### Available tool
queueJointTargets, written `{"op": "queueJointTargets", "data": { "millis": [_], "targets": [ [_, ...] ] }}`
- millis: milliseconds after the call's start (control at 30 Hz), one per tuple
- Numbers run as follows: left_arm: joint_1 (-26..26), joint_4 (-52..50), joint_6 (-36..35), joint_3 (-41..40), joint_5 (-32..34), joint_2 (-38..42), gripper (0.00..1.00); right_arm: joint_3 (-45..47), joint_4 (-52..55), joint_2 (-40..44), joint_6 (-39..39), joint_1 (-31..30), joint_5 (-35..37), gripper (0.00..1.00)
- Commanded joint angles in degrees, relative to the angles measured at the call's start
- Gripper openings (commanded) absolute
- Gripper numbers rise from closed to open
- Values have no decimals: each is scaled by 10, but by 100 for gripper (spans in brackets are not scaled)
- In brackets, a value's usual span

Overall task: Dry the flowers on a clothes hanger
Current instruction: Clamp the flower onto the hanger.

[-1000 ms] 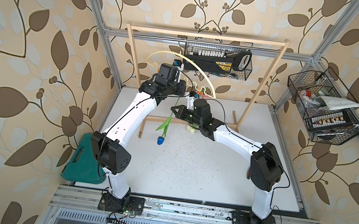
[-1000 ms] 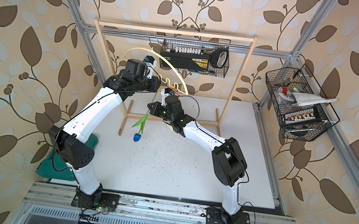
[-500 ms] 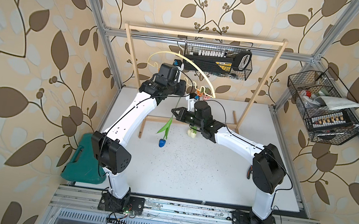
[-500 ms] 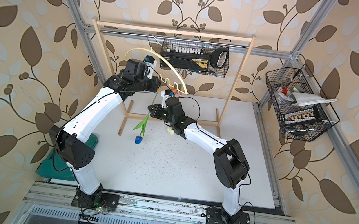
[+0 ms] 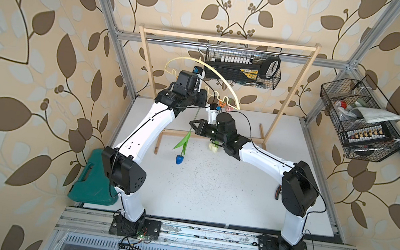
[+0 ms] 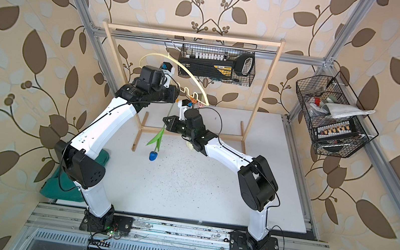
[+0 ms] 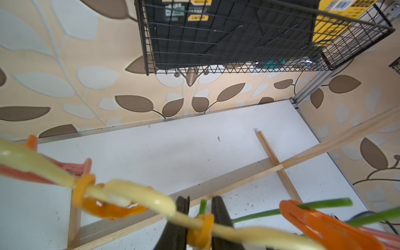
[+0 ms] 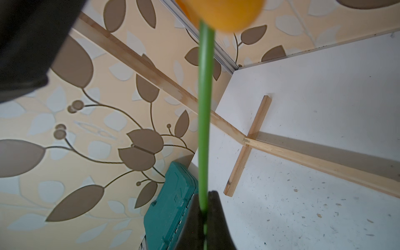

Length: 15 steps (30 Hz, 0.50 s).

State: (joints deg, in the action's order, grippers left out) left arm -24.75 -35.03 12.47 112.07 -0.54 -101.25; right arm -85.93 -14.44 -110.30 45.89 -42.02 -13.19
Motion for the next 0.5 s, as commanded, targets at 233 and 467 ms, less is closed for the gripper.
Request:
{"op": "queueJointTargets", "data": {
  "millis": [233, 467],
  "targets": [
    [0, 19, -1, 25, -4, 1, 18, 4, 0, 23, -27, -5, 0, 0],
    [1, 17, -2, 20, -6, 5, 17, -10, 37, 22, -23, 4, 28, 0]
  ]
}}
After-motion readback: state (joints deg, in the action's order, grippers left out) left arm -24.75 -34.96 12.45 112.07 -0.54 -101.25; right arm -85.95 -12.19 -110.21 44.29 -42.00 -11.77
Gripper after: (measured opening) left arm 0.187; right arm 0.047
